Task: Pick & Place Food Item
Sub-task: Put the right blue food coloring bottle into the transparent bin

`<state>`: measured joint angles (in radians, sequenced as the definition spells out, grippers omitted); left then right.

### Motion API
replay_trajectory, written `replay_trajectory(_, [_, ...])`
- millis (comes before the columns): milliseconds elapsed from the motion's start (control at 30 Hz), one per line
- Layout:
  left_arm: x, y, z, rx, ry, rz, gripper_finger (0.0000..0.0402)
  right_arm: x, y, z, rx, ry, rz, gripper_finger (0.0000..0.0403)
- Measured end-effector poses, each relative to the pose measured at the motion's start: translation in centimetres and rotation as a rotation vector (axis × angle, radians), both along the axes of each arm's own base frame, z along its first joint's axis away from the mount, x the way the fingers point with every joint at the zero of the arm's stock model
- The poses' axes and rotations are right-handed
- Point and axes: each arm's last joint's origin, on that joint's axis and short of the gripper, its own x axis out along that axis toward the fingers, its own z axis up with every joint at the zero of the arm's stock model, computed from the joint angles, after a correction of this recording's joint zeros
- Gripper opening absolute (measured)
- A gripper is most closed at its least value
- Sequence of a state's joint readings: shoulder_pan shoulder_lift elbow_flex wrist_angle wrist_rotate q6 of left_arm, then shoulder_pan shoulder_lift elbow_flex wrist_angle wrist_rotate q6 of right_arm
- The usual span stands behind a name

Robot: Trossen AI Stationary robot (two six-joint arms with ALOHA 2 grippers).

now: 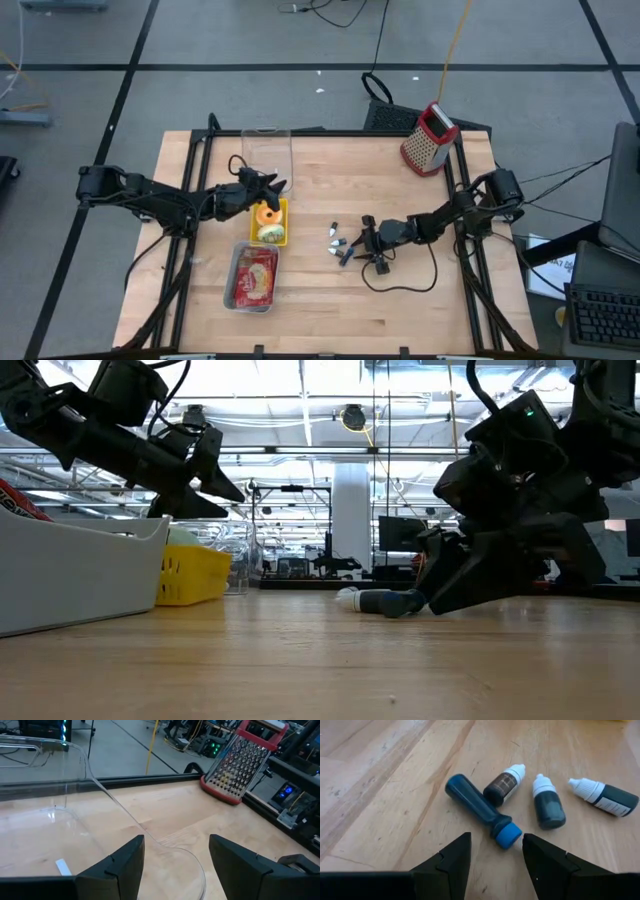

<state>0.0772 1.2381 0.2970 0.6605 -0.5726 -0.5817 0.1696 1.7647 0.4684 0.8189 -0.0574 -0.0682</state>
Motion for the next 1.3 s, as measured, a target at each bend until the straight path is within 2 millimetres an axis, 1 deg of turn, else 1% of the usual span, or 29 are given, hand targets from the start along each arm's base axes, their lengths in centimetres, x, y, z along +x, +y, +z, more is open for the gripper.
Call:
replay_trajectory(200, [0.0, 0.0, 0.0, 0.0, 0.0, 0.0, 0.0225, 0.1, 0.1, 0.3, 0.018, -0.024, 0.013, 0.0167])
replay_trajectory(400, [0.0, 0.0, 0.0, 0.0, 0.001, 0.0, 0.0225, -0.1, 0.7, 0.3, 0.155, 0.02, 0.098, 0.0167])
replay_trajectory(567, [0.0, 0.0, 0.0, 0.0, 0.001, 0.0, 0.0225, -0.2, 1.4, 0.5, 0.14, -0.002, 0.117, 0.0167])
replay_trajectory(667, [0.0, 0.0, 0.0, 0.001, 0.001, 0.0, 0.0225, -0.2, 1.5, 0.4, 0.102, -0.009, 0.072, 0.0167])
replay_trajectory(900, [0.0, 0.0, 0.0, 0.0, 0.001, 0.0, 0.0225, -0.2, 1.7, 0.4, 0.068, -0.015, 0.103, 0.0166])
replay_trajectory(1167, [0.0, 0.0, 0.0, 0.0, 0.0, 0.001, 0.0225, -0.2, 1.7, 0.5, 0.065, -0.035, 0.111, 0.0144])
replay_trajectory(1300, [0.0, 0.0, 0.0, 0.0, 0.001, 0.001, 0.0225, 0.1, 1.7, 0.7, 0.066, -0.048, 0.11, 0.0143])
